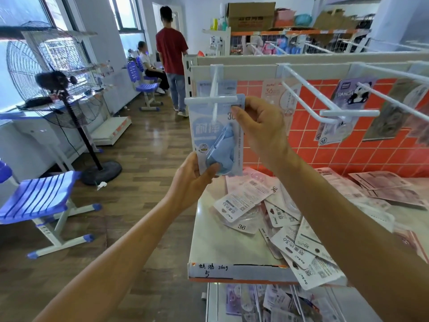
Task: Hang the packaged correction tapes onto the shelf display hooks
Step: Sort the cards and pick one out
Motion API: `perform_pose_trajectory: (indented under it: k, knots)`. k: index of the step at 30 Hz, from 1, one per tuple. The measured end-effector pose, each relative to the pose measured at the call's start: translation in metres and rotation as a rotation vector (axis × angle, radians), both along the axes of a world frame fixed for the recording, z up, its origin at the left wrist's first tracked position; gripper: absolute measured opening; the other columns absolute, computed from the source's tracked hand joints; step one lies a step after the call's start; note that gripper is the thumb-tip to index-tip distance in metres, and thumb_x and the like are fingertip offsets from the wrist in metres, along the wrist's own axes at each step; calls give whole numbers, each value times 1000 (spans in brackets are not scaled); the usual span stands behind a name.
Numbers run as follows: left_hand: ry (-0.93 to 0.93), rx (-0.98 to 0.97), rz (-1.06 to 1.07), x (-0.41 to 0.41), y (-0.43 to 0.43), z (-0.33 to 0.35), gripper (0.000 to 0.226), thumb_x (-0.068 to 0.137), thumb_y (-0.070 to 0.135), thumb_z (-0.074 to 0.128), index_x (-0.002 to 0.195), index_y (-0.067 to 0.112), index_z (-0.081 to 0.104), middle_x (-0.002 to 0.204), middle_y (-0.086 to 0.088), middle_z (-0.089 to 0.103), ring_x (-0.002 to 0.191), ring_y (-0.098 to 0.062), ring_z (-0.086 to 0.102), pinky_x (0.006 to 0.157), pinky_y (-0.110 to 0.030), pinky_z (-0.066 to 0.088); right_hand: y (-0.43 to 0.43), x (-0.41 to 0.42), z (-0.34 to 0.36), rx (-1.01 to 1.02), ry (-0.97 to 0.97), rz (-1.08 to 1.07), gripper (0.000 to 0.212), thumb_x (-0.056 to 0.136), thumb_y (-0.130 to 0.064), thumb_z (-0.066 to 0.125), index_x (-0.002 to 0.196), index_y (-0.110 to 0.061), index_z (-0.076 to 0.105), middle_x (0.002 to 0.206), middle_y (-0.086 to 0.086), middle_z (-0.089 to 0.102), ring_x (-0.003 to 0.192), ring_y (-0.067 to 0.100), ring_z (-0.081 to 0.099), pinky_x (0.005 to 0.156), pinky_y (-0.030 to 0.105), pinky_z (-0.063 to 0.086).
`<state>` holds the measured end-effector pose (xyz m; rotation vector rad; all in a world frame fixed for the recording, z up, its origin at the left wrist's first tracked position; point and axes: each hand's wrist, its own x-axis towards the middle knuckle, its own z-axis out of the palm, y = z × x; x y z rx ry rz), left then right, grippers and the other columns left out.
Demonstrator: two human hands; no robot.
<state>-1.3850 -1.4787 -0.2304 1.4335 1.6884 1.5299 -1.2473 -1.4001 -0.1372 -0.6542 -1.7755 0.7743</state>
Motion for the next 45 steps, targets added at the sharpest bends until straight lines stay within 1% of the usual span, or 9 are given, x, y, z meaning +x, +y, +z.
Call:
perform_pose_trajectory:
  k: [4,6,11,19,27,31,34,39,45]
  knots:
    - [74,-45,97,-10,28,4,44,82,52,64,107,19,50,102,-4,65,90,-27,65,78,-53,55,31,-20,0,-24,-43,-79,20,92,-22,58,98,-6,69,89,11,71,75,26,64,69,33,57]
    - [99,-64,138,-15,41,5,37,90,41,62,115,17,48,106,-3,65,91,-23,65,79,-48,56,46,-29,0,-59,-26,-79,21,91,-21,58,97,-5,70,89,13,71,82,30,66,72,47,56]
    - [153,-145,142,-21,64,11,38,96,38,54,122,12,44,117,-9,63,87,-20,59,64,-27,46,68,-47,3,-139,-52,-125,22,92,-22,56,102,-8,69,94,7,71,86,25,67,78,47,56]
    - [231,-204,170,-25,77,16,43,97,40,48,123,7,41,112,-13,61,89,-28,61,71,-39,50,73,-53,5,-82,-70,-149,20,95,-13,51,96,1,65,94,18,69,75,17,58,72,36,53]
    - [270,-414,233,-25,73,-3,54,94,48,46,129,7,42,115,-14,65,103,-31,60,89,-44,51,76,-42,-32,-110,-158,-212,22,94,-23,57,99,-4,66,96,8,69,85,24,66,78,42,56]
    - [439,-541,209,-15,64,-24,53,94,38,51,136,8,38,119,-10,63,107,-28,59,90,-38,49,68,-21,-76,-107,-368,-164,22,94,-10,54,112,-2,65,106,7,67,90,16,61,83,27,50]
    - [623,-536,78,-2,56,-38,50,94,29,57,139,14,39,133,-7,54,117,-27,54,92,-36,45,65,-7,-112,-94,-621,-146,24,94,-9,52,114,-7,66,111,11,68,102,25,65,92,36,50]
    - [815,-613,-143,12,49,-70,68,88,39,64,144,17,34,147,-10,40,134,-29,38,107,-40,35,44,18,-155,-117,-902,-81,35,88,-7,54,120,-18,64,125,2,64,112,19,59,97,29,45]
    - [875,-690,-218,27,39,-94,95,74,63,67,147,17,25,142,-11,43,129,-31,41,107,-45,38,21,30,-184,94,-1160,0,32,86,-37,58,114,-22,54,115,-3,53,116,20,47,98,36,36]
